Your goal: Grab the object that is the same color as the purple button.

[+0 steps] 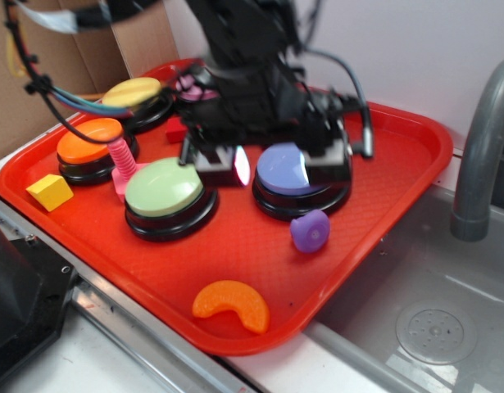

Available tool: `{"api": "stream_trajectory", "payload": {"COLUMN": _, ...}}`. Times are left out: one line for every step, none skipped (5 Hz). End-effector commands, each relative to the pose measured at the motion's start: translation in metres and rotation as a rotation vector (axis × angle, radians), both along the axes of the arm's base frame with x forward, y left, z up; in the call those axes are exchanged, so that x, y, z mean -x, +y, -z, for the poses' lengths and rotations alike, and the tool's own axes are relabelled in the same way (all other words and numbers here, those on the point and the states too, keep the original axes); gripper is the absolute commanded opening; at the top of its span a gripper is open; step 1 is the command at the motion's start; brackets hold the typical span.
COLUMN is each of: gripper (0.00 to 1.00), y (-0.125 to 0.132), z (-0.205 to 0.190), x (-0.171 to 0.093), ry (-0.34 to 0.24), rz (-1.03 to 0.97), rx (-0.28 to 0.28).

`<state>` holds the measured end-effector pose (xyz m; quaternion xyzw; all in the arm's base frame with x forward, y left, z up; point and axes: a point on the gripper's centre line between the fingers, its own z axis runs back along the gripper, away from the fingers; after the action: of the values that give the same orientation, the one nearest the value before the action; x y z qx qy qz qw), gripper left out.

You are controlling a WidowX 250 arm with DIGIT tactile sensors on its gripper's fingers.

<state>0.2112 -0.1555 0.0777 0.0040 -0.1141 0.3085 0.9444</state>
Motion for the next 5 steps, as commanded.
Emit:
{"api": "stream_trajectory", "payload": {"gripper": 1.0, "y": 0.0, "z": 0.02, "x": -0.018, "ry": -0.047, "rz": -0.154, "rx": -0.002}}
{"api": "stream_trajectory", "payload": {"gripper": 1.0, "y": 0.001, "z": 0.03, "x": -0.019, "ry": -0.044, "rz": -0.173, "rx": -0.002}}
{"api": "stream_trajectory", "payload": {"gripper": 1.0, "y": 0.003, "z": 0.037, "x": -0.018, "ry": -0.034, "rz": -0.19, "rx": -0.002}}
{"api": "stream_trajectory", "payload": {"gripper": 0.0, "y": 0.005, "z": 0.041, "x": -0.016, "ry": -0.041, "rz": -0.23, "rx": 0.018}}
{"api": "stream_trajectory", "payload": {"gripper": 0.0, "y": 0.005, "z": 0.043, "x": -0.015, "ry": -0.037, "rz": -0.232, "rx": 0.036}}
